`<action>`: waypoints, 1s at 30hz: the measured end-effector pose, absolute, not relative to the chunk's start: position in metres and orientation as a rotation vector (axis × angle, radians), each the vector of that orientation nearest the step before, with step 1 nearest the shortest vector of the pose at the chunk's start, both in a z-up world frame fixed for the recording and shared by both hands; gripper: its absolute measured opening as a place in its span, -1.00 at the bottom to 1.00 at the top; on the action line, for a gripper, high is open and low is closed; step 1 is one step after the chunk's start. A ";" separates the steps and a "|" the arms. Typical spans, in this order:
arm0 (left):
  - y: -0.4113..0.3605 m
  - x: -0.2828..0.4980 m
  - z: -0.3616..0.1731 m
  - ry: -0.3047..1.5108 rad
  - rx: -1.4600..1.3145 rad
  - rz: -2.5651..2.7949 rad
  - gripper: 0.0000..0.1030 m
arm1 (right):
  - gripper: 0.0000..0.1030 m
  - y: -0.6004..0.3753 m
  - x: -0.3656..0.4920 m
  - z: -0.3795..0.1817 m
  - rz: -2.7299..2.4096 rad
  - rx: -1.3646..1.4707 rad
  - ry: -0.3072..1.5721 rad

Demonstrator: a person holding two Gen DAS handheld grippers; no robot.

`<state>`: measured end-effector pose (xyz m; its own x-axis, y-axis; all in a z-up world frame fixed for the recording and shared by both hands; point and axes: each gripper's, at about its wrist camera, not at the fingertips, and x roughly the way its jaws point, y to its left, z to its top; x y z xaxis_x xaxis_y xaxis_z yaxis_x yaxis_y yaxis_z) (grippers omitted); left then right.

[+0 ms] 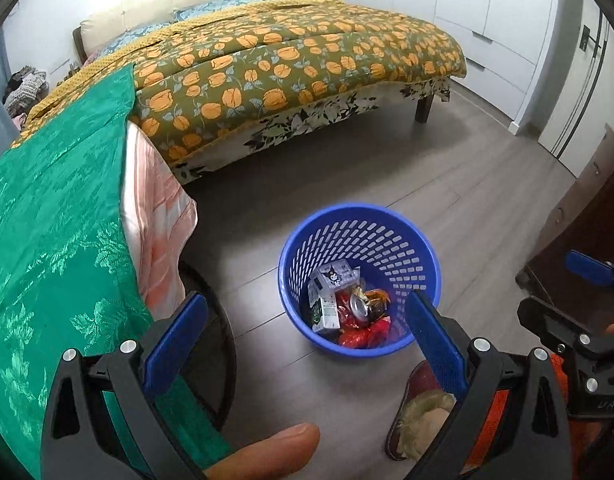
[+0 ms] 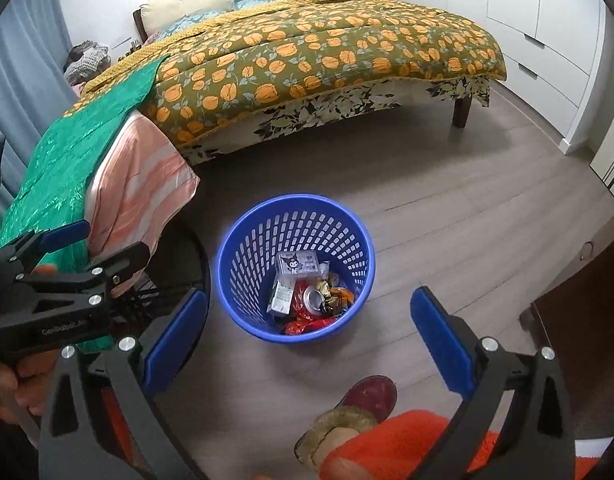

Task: Collect trash

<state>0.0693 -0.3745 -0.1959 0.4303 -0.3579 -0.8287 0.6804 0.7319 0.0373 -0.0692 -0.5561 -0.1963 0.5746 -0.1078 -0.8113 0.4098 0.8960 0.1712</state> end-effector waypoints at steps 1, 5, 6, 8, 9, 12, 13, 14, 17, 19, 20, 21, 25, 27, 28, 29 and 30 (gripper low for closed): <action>-0.375 0.070 -0.196 0.918 0.399 -0.667 0.90 | 0.91 -0.556 -0.069 -0.197 -0.309 0.361 0.914; -0.375 0.072 -0.198 0.925 0.404 -0.657 0.90 | 0.91 -0.555 -0.068 -0.198 -0.303 0.356 0.921; -0.374 0.072 -0.199 0.927 0.406 -0.655 0.90 | 0.91 -0.554 -0.068 -0.198 -0.303 0.355 0.922; -0.374 0.072 -0.200 0.931 0.406 -0.653 0.90 | 0.91 -0.554 -0.067 -0.198 -0.302 0.355 0.924; -0.374 0.073 -0.200 0.932 0.407 -0.652 0.90 | 0.91 -0.554 -0.067 -0.198 -0.302 0.355 0.925; -0.374 0.073 -0.200 0.935 0.408 -0.651 0.90 | 0.91 -0.554 -0.067 -0.199 -0.304 0.356 0.927; -0.374 0.073 -0.200 0.936 0.408 -0.650 0.90 | 0.91 -0.554 -0.067 -0.199 -0.306 0.356 0.928; -0.374 0.073 -0.200 0.934 0.408 -0.650 0.90 | 0.91 -0.554 -0.067 -0.199 -0.306 0.356 0.928; -0.374 0.073 -0.200 0.936 0.408 -0.651 0.90 | 0.91 -0.554 -0.067 -0.200 -0.306 0.355 0.930; -0.374 0.073 -0.200 0.937 0.409 -0.650 0.90 | 0.91 -0.554 -0.068 -0.200 -0.306 0.356 0.929; -0.374 0.073 -0.201 0.937 0.410 -0.649 0.90 | 0.91 -0.553 -0.068 -0.200 -0.307 0.355 0.928; -0.373 0.073 -0.201 0.937 0.410 -0.648 0.90 | 0.91 -0.553 -0.068 -0.200 -0.307 0.356 0.929; -0.373 0.073 -0.201 0.936 0.410 -0.648 0.90 | 0.91 -0.553 -0.067 -0.200 -0.308 0.355 0.930; -0.372 0.073 -0.202 0.937 0.411 -0.648 0.90 | 0.91 -0.554 -0.067 -0.201 -0.307 0.355 0.930; -0.373 0.073 -0.202 0.937 0.411 -0.648 0.90 | 0.91 -0.553 -0.067 -0.201 -0.308 0.355 0.930; -0.372 0.073 -0.202 0.937 0.412 -0.647 0.90 | 0.91 -0.553 -0.067 -0.201 -0.308 0.355 0.931; -0.372 0.074 -0.203 0.938 0.412 -0.647 0.90 | 0.91 -0.553 -0.067 -0.201 -0.308 0.355 0.931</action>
<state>0.0737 -0.3722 -0.2026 0.4270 -0.3288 -0.8424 0.6704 0.7402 0.0509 -0.0675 -0.5533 -0.2007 0.5615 -0.1045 -0.8209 0.4063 0.8990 0.1634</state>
